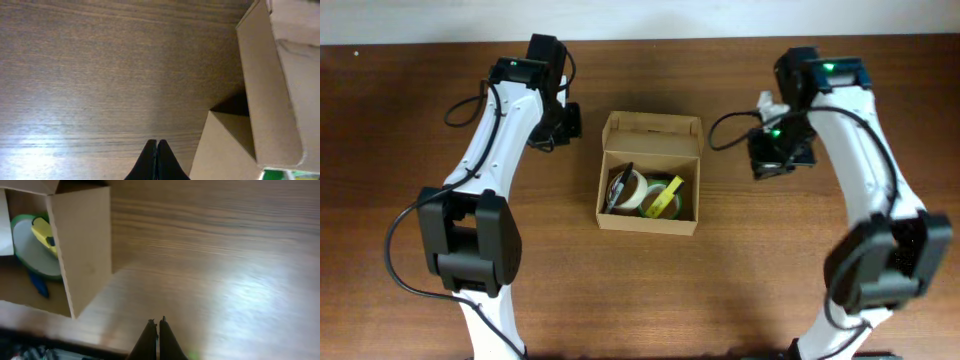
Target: Pack container
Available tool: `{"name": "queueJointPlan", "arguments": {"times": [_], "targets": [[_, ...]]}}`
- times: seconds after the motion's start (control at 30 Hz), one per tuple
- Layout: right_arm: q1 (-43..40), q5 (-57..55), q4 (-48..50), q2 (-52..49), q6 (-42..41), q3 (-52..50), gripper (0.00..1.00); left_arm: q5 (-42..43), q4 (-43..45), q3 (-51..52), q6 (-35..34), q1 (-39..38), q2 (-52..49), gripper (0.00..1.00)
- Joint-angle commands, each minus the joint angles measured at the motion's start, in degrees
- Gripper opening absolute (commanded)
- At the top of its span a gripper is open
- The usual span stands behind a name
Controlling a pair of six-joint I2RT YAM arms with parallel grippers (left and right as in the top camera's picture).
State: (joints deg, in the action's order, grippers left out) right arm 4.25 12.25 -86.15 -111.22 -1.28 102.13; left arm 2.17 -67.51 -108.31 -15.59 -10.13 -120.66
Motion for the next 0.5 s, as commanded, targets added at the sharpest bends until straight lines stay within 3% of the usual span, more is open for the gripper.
{"name": "queueJointPlan", "arguments": {"times": [0.0, 0.47], "targets": [[-0.33, 9.09, 0.63, -3.98, 4.13, -0.33, 0.04, 1.77, 1.57, -0.2, -1.77, 0.15, -1.01, 0.02], [-1.73, 9.64, -0.33, -5.57, 5.6, -0.33, 0.04, 13.51, 8.61, -0.15, -2.21, 0.15, -12.13, 0.02]]}}
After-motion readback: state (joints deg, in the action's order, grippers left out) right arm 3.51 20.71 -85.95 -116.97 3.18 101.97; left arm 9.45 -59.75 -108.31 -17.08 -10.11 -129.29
